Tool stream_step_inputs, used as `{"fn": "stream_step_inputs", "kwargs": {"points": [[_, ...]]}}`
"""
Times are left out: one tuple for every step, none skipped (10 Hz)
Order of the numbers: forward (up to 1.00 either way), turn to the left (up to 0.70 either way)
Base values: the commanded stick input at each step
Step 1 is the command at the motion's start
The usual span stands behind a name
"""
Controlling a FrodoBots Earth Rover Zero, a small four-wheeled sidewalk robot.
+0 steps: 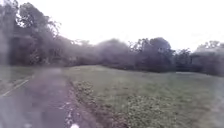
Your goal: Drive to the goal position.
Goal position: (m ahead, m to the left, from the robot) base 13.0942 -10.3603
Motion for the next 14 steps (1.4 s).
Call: {"fn": "stream_step_inputs", "kwargs": {"points": [[0.85, -0.34], [0.85, -0.34], [0.85, -0.34], [0.85, -0.34], [0.85, -0.34], [0.85, -0.34], [0.85, -0.34], [0.85, -0.34], [0.85, -0.34], [0.85, -0.34], [0.85, -0.34], [0.85, -0.34], [0.85, -0.34], [0.85, -0.34]]}}
